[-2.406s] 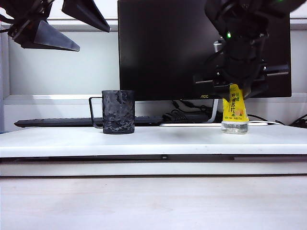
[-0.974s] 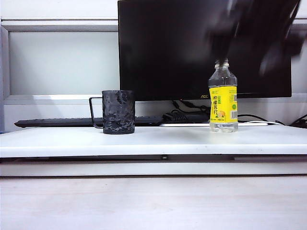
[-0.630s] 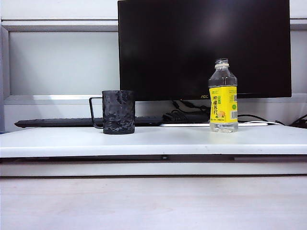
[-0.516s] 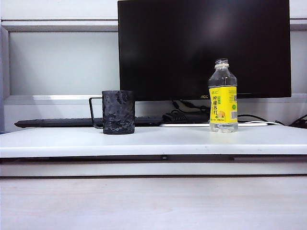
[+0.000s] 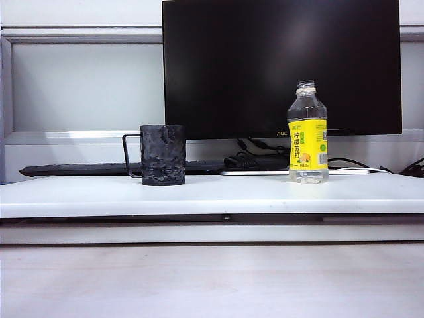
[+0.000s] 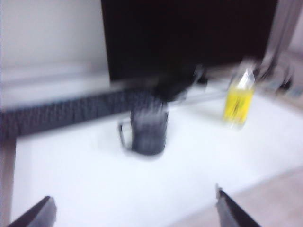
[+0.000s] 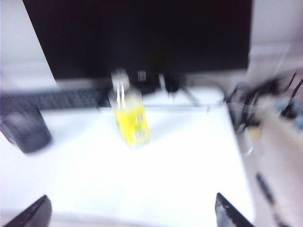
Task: Carefully pick up the bottle and pour some water from the bottle into the cup.
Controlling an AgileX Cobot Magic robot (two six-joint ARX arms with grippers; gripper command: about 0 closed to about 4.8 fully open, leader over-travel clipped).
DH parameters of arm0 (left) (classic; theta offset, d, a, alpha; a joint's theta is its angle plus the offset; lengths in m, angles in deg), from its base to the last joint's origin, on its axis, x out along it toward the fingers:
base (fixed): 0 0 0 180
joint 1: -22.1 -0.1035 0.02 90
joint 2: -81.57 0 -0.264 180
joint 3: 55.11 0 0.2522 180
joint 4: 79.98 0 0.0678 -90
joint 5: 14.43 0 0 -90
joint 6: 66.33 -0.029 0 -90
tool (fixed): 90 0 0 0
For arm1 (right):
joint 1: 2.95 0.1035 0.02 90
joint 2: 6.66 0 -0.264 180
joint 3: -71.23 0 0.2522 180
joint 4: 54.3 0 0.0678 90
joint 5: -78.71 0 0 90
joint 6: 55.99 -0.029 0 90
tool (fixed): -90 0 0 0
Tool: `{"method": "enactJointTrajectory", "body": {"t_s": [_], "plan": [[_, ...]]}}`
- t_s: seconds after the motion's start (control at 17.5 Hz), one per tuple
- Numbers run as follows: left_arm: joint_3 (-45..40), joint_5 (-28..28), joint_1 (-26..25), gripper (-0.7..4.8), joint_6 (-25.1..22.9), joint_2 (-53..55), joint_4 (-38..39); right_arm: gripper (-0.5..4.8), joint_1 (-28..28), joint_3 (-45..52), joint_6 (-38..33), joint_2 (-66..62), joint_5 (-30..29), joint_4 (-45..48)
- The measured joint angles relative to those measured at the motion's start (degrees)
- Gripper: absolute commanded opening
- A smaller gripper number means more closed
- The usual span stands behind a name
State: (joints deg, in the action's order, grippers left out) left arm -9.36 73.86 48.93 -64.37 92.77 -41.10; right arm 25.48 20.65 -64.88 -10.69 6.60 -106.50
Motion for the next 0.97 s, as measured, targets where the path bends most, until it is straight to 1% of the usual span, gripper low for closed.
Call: {"method": "enactJointTrajectory", "body": {"t_s": [0.06, 0.11, 0.23, 0.34, 0.4, 0.52, 0.57, 0.63, 0.69, 0.74, 0.8, 0.97], "plan": [[-2.4, -0.5, 0.0, 4.79, 0.0, 0.0, -1.7, 4.39, 0.0, 3.6, 0.0, -0.2, 0.0, 4.7], [-4.0, -1.1, 0.0, 4.79, 0.0, 0.0, -3.6, 4.4, 0.0, 7.7, 0.0, -0.3, 0.0, 11.9], [-7.1, -4.3, 0.0, 4.79, 0.0, 0.3, -8.2, 4.4, 0.0, 15.9, 0.0, -1.0, 0.0, 26.9], [-10.7, -9.2, 0.0, 4.79, 0.0, 0.3, -12.3, 4.4, 0.0, 22.9, 0.0, -1.6, 0.0, 39.4], [-12.3, -11.5, 0.0, 4.79, 0.0, 0.3, -13.1, 4.4, 0.0, 25.5, 0.0, -1.7, 0.0, 43.0], [-13.9, -12.9, 0.0, 4.79, 0.0, 0.3, -13.5, 4.39, -0.1, 29.5, 0.0, -1.9, 0.0, 44.4], [-14.3, -12.9, 0.0, 3.58, 0.0, 0.3, -13.7, 4.12, -0.1, 30.6, 0.0, -1.8, 0.0, 43.8], [-14.7, -12.9, 0.0, 1.34, 0.0, 0.3, -13.9, 2.89, -0.1, 31.5, 0.0, -1.8, 0.0, 42.9], [-15.3, -12.9, 0.0, -0.07, 0.0, 0.3, -13.9, 1.01, -0.1, 32.3, 0.0, -1.8, 0.0, 42.3], [-15.9, -12.9, 0.0, -0.05, 0.0, 0.3, -13.9, 0.2, -0.1, 32.8, 0.0, -1.8, 0.0, 42.1], [-16.5, -12.9, 0.0, -0.05, 0.0, 0.3, -14.3, -0.05, -0.1, 33.0, 0.0, -1.8, 0.0, 41.1], [-18.3, -12.9, 0.0, -0.05, 0.2, 0.3, -15.1, -0.05, -0.1, 33.6, 0.2, -1.8, 0.4, 39.8]]}}
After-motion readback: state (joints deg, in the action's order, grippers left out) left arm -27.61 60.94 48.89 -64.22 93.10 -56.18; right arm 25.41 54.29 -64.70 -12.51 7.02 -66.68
